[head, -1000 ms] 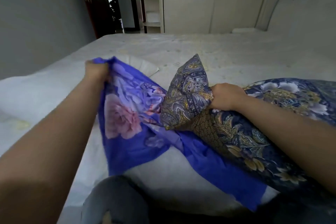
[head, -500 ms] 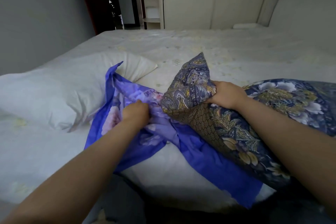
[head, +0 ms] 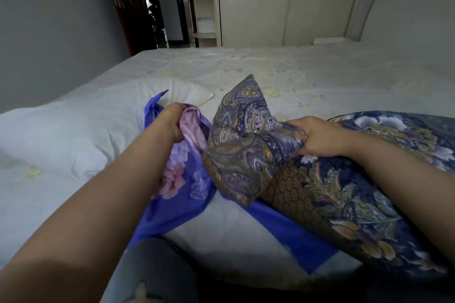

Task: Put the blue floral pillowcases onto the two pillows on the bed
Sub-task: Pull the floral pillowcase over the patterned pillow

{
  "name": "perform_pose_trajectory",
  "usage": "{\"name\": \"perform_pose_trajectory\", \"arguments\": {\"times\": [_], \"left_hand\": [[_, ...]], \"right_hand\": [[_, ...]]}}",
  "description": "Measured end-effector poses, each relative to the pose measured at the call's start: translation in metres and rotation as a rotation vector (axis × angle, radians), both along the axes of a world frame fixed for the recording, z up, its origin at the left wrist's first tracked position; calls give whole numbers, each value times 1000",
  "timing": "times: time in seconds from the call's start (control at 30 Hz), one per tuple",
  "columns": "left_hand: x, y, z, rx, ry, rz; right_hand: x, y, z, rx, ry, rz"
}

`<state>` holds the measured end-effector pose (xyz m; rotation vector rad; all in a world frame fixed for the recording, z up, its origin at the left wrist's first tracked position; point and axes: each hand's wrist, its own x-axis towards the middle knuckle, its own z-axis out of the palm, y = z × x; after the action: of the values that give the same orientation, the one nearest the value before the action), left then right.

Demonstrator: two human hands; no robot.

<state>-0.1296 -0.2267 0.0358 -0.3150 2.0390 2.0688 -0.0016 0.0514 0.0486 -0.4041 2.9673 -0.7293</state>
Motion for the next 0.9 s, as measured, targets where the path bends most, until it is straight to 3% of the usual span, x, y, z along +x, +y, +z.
{"name": "perform_pose_trajectory", "arguments": {"times": [0.1, 0.2, 0.3, 0.4, 0.5, 0.67, 0.8, 0.9], "left_hand": [[-10, 1, 7, -11, -50, -60], [-15, 12, 17, -111, 42, -71], [-11, 33, 28, -262, 265, -155], [8, 59, 40, -494, 596, -376], [30, 74, 42, -728, 896, -533], [59, 63, 35, -1094, 1166, -518], [77, 59, 28, -1326, 1200, -502], [81, 59, 13, -1318, 1043, -424]], "right_hand": [[10, -11, -10, 166, 42, 77], [17, -32, -19, 325, 59, 240], [17, -46, -20, 458, 70, 332], [12, -53, -15, 557, 52, 365], [3, -46, -13, 531, 57, 334], [-9, -29, -19, 441, 71, 181], [-23, -12, -11, 292, 131, 5], [-32, -13, -10, 423, 191, -100]]}}
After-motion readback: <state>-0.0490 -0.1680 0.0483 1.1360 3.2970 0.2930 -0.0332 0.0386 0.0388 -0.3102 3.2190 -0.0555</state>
